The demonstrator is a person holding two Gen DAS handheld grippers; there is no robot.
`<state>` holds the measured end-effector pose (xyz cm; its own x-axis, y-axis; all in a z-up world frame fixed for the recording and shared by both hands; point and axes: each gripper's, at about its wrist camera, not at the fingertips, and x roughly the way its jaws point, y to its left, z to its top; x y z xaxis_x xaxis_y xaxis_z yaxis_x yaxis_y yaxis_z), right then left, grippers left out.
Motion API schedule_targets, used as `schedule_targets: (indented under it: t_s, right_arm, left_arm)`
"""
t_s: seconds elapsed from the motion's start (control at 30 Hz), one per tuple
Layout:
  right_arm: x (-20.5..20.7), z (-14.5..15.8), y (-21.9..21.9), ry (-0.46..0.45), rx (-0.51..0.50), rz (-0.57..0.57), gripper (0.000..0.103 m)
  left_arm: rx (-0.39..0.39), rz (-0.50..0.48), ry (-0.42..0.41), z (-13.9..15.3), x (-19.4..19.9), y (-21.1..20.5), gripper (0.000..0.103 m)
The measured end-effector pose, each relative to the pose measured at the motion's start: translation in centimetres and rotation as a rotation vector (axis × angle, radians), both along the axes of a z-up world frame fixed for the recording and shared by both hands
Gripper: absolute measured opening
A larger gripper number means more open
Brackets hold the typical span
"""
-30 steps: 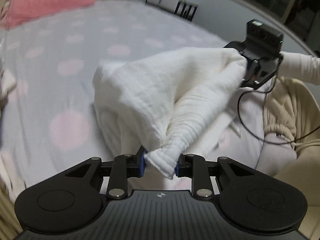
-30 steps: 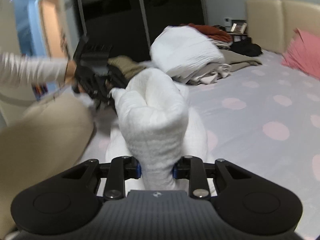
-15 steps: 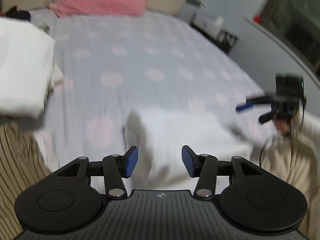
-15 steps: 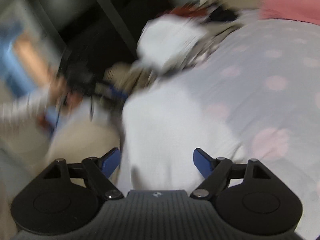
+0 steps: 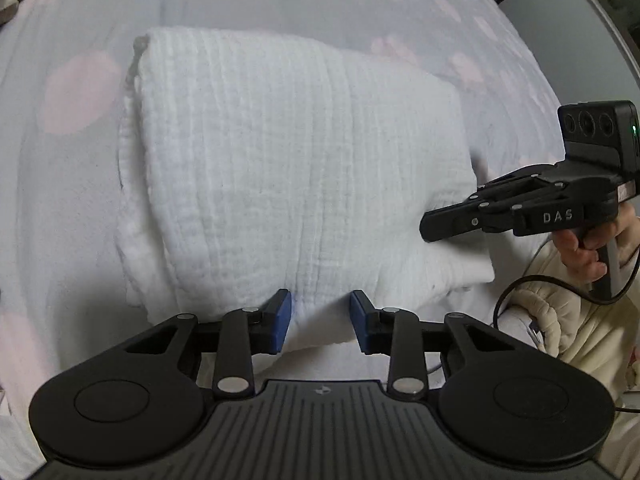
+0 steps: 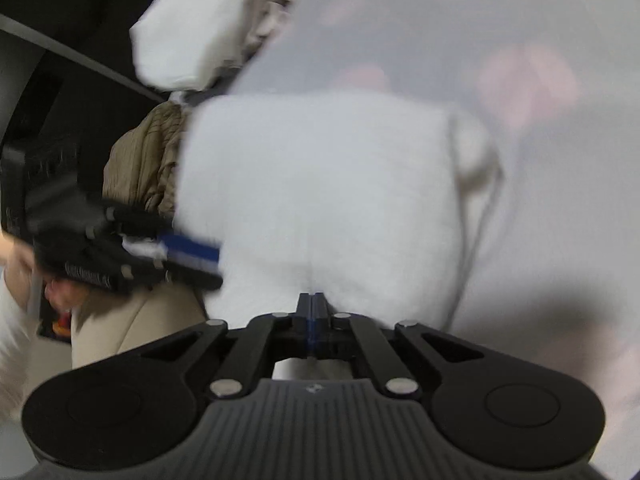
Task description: Fold clothes
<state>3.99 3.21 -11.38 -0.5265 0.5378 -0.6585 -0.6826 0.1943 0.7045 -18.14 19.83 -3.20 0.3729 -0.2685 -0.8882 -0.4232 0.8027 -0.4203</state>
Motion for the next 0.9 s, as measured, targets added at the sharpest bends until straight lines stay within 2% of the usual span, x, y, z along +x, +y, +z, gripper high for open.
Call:
schedule_targets:
  t_s: [0.1, 0.13, 0.2, 0.27, 0.33, 0.4, 0.43, 0.47, 0.53, 0.6, 0.67, 0.73, 0.8, 0.9]
  right_arm:
    - [-0.5, 1.2, 0.3, -0.036, 0.052, 0.006, 0.000]
    - [-0.7, 1.9, 0.4, -0.057, 0.082, 0.012, 0.003]
    - [-0.4, 2.7, 1.2, -0.046, 0.133, 0.008, 0.006]
    - [0.2, 3.5, 2.4, -0.042, 0.168, -0.022, 0.008]
    - [0.6, 3.7, 4.1, -0.079, 0.163, -0.037, 0.008]
    - [0.7, 2.9, 5.9, -0.085, 0.127, -0.013, 0.008]
    - [0.7, 2.5, 6.8, -0.098, 0.111, -0.007, 0.001]
    - [0.9, 2.3, 7.0, -0.111, 0.103, -0.004, 0.000]
    - [1.3, 1.9, 7.6, -0.130, 0.095, -0.032, 0.000]
    - [1.7, 1.6, 8.5, -0.156, 0.089, -0.063, 0.000]
    - [1.9, 1.4, 8.8, -0.166, 0.085, -0.070, 0.000]
    - [2.0, 1.5, 8.7, -0.177, 0.084, -0.068, 0.000]
    - [1.9, 1.8, 8.4, -0.187, 0.095, -0.054, 0.000]
    - [1.9, 2.5, 7.6, -0.133, 0.149, -0.013, 0.005]
  left_arm:
    - [0.014, 0.024, -0.030, 0.6, -0.9, 0.6, 0.031]
    - [0.023, 0.029, -0.046, 0.9, -1.2, 0.5, 0.031]
    - [0.035, 0.034, -0.084, 1.6, -1.6, -0.2, 0.031]
    - [0.024, 0.021, -0.116, 2.2, -1.7, -1.2, 0.031]
    - [-0.001, -0.006, -0.127, 2.5, -1.8, -2.6, 0.031]
    - [0.021, -0.057, -0.102, 2.4, -1.2, -4.0, 0.032]
    - [0.026, -0.084, -0.083, 2.2, -0.9, -4.5, 0.032]
    - [0.026, -0.110, -0.063, 1.9, -0.7, -4.9, 0.032]
    - [-0.034, -0.123, -0.010, 0.3, 0.3, -5.2, 0.032]
    - [0.011, -0.129, 0.053, -1.2, 1.2, -5.6, 0.032]
    - [0.024, -0.081, 0.072, -1.8, 1.4, -4.8, 0.028]
    - [0.009, -0.027, 0.013, -1.3, 1.5, -3.5, 0.028]
    - [0.015, 0.009, 0.010, -1.3, 1.8, -2.4, 0.028]
    - [-0.035, 0.044, 0.028, -2.4, 2.3, -1.1, 0.027]
